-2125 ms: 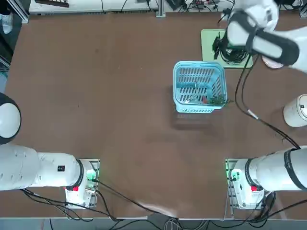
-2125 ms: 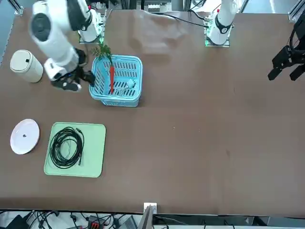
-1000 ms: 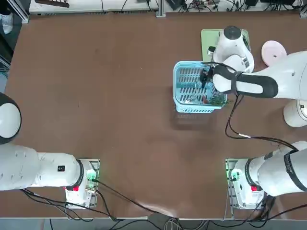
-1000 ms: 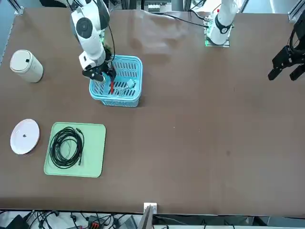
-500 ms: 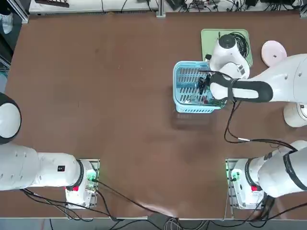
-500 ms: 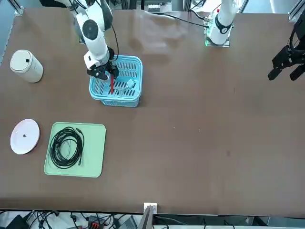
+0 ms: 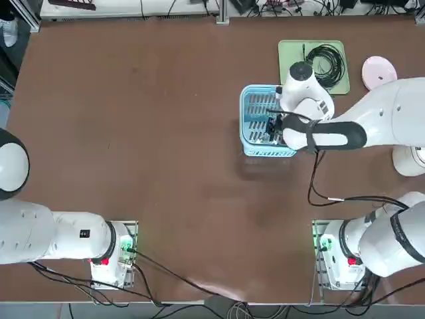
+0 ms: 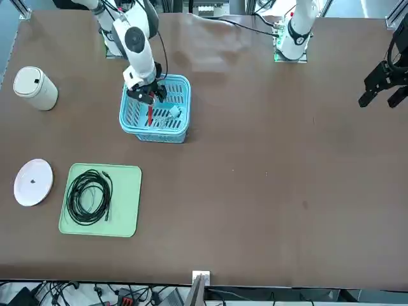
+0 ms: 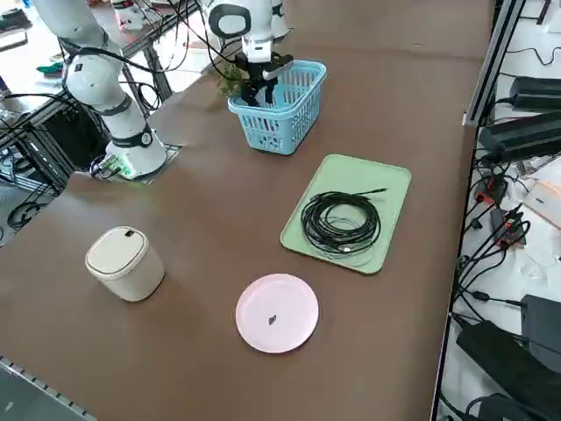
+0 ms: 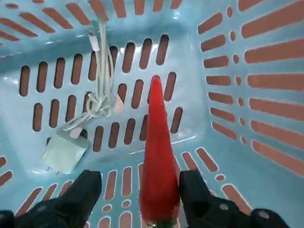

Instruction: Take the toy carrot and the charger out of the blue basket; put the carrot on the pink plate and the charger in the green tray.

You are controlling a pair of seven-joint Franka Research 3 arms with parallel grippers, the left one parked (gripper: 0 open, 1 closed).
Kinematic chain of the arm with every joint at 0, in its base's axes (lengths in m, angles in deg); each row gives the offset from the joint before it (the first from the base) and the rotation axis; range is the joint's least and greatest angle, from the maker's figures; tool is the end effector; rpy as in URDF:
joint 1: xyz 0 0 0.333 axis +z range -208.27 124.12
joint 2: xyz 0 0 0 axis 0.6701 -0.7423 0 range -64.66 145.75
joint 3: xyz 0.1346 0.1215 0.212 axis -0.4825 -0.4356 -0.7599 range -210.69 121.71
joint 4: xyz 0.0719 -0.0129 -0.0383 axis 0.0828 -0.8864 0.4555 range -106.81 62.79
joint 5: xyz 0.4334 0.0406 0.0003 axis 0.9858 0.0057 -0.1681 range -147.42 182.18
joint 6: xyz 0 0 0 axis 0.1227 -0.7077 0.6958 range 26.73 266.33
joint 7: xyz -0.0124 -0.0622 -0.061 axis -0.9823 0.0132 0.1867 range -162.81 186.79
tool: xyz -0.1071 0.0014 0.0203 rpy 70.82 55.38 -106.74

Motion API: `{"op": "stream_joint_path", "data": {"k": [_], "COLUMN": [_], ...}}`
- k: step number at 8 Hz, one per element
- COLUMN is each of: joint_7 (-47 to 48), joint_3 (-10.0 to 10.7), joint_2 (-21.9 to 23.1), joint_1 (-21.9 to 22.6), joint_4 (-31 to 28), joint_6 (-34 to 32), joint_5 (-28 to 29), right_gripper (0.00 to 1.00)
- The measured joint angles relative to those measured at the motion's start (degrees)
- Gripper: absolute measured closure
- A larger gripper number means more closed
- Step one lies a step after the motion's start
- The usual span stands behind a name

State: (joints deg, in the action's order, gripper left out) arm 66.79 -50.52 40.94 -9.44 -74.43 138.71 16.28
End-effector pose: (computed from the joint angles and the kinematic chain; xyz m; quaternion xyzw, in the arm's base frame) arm 0.3722 0.2974 0.1998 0.9896 -0.1329 -0.0332 0.0448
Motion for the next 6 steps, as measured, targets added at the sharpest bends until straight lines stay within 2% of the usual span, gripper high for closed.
{"op": "stream_joint_path", "data": {"k": [3,5,6], "joint_7": [1.35,1.42,1.45], "joint_3": [0.02,0.10,0.12], "joint_2": [-0.77,-0.80,-0.80], "joint_1": [0.63,0.63,0.61], "joint_4": [-0.01,-0.01,-0.02], "joint_6": [0.00,-0.07,-0.18], "joint_5": [0.00,0.00,0.00], "right_gripper": [0.00,0.04,0.23]}}
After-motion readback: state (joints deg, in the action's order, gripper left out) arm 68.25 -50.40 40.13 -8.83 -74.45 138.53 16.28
